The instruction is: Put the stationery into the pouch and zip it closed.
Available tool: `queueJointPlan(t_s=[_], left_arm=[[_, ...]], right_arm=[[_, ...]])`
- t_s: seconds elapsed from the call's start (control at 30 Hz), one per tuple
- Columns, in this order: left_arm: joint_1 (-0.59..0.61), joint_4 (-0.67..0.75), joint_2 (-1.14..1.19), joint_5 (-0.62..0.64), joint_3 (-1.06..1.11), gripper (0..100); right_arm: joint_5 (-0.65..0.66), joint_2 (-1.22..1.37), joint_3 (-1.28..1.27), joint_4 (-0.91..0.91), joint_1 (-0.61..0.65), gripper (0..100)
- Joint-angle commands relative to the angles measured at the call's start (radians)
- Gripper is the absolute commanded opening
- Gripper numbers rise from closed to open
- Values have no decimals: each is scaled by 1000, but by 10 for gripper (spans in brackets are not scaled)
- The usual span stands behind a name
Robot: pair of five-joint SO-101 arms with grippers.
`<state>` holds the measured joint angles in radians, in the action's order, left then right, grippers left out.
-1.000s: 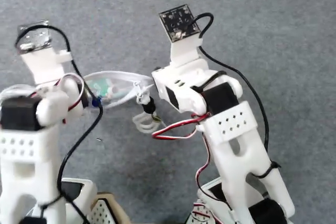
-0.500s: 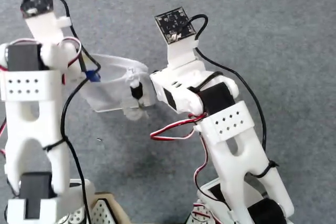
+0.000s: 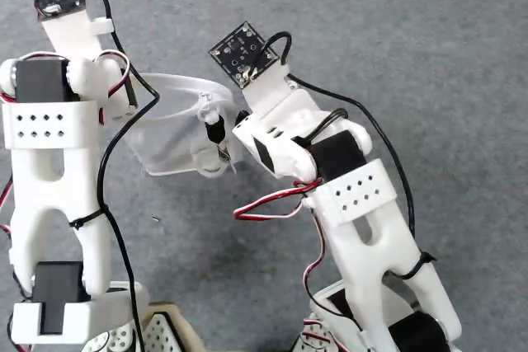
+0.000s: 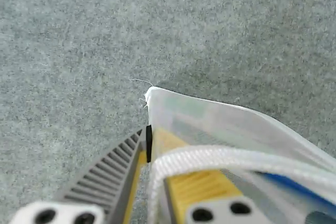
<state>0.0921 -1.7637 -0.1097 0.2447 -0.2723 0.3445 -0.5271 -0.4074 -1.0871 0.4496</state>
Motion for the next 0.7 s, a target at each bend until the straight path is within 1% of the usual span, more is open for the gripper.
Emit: queueJointPlan(t_s=[0.0,0.23,0.4,0.53,0.67], left_arm=[[-31,5,41,-11,48,29],[-30,5,43,-12,48,29],[-31,5,44,-11,48,29],[-33,5,48,-11,48,29],[-30,5,46,-11,48,29]], right_arm=[[8,-10,-15,9,37,201],[8,-39,-1,-135,126,201],[-2,-102,64,-204,198,201],[-48,-114,96,-224,256,201],[-69,-117,94,-226,279,201]])
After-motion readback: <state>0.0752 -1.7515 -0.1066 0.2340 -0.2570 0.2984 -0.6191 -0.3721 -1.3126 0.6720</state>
